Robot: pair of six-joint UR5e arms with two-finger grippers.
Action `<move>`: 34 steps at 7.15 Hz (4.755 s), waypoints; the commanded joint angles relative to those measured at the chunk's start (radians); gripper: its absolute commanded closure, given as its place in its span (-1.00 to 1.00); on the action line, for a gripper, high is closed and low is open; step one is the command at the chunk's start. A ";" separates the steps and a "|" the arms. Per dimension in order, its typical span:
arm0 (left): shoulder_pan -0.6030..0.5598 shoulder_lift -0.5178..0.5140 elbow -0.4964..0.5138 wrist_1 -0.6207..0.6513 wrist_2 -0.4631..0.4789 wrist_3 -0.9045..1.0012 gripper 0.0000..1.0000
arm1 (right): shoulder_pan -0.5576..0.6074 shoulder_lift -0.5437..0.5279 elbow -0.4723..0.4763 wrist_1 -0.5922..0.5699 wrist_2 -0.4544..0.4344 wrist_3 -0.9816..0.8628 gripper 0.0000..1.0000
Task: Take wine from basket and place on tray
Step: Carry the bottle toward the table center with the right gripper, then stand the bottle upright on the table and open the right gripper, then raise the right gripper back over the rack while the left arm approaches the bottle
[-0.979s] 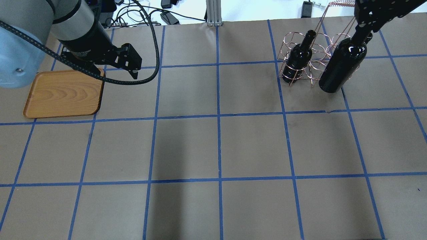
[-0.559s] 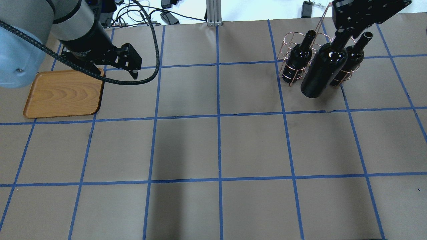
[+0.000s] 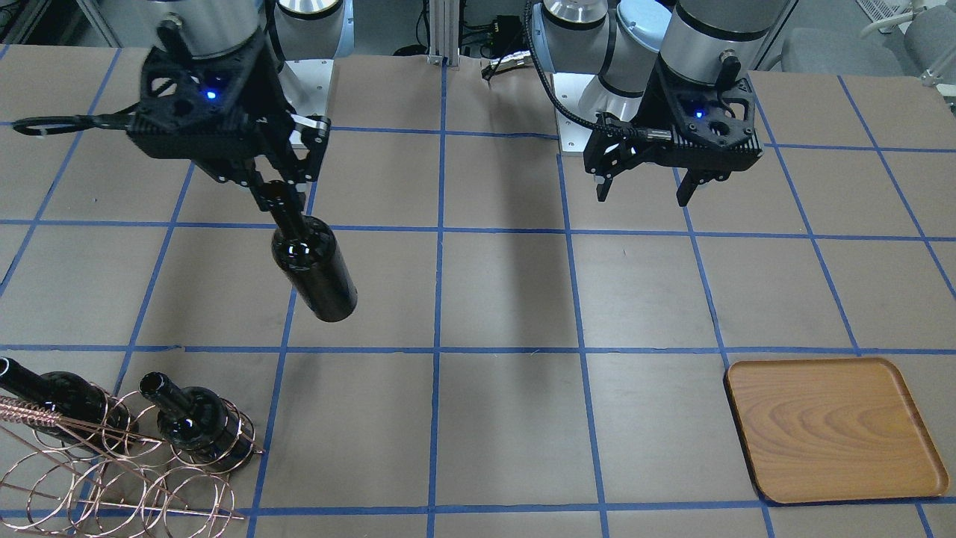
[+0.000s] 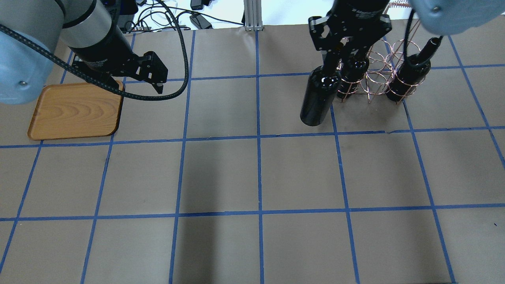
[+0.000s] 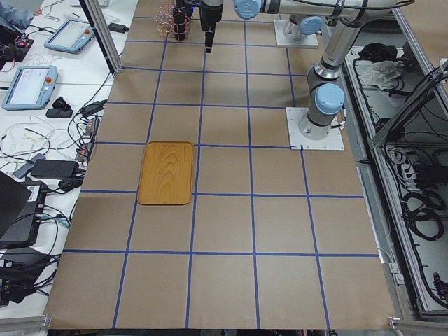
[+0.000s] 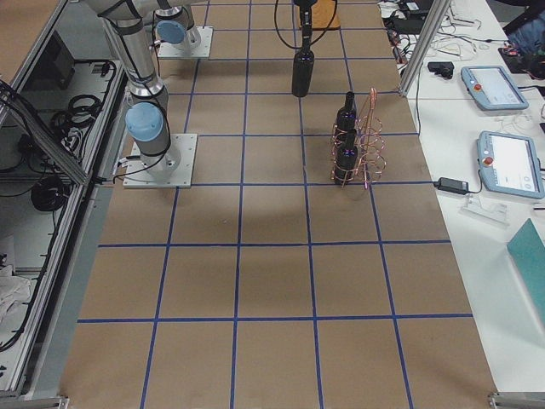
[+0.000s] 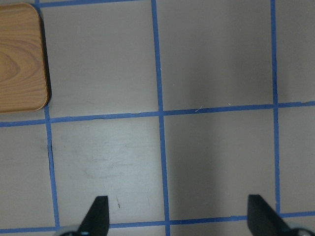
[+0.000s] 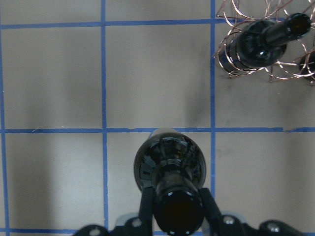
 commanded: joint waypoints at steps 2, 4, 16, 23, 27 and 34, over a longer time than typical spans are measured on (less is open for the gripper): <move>0.001 0.001 0.000 0.000 0.000 0.001 -1.00 | 0.189 0.102 0.009 -0.090 -0.008 0.180 1.00; 0.001 0.001 0.000 0.000 0.000 0.001 -1.00 | 0.228 0.141 0.038 -0.129 -0.006 0.249 1.00; 0.017 0.022 0.000 0.000 0.015 0.050 -1.00 | 0.291 0.146 0.129 -0.203 -0.041 0.310 1.00; 0.015 0.021 0.000 0.001 0.015 0.042 -1.00 | 0.291 0.153 0.129 -0.202 -0.014 0.327 1.00; 0.015 0.021 0.000 0.001 0.014 0.040 -1.00 | 0.292 0.147 0.129 -0.199 -0.015 0.330 -0.99; -0.050 0.012 0.001 -0.005 0.014 -0.170 -1.00 | 0.115 0.029 0.107 -0.137 -0.008 0.073 -1.00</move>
